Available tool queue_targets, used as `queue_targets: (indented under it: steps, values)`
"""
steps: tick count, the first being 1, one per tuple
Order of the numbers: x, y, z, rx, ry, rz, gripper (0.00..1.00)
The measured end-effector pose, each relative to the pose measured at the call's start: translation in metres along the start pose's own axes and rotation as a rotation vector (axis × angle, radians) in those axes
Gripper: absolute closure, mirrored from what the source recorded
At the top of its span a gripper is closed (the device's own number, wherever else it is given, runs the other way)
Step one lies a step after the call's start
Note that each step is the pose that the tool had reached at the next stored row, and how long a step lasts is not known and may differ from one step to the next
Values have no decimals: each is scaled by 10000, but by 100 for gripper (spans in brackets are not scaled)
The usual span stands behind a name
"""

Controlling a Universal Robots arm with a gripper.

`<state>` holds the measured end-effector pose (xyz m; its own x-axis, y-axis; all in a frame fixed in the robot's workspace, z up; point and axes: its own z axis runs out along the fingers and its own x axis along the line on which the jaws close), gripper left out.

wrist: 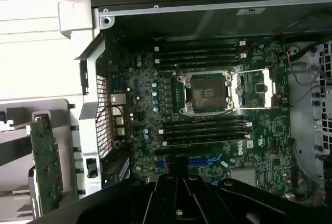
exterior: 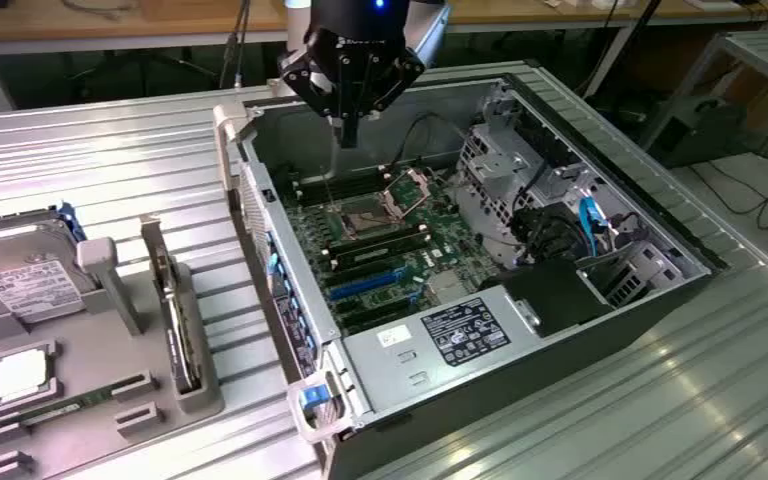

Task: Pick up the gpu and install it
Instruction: 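Reach for the gpu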

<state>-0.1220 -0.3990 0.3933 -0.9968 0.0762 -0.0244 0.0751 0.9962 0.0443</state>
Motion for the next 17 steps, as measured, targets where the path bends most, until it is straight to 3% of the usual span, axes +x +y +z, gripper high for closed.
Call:
queue_targets:
  steps: [7, 17]
  values:
    - [129, -10, -3, -1, -1, 1, 89]
    - [224, -17, -7, 1, 0, 0, 89]
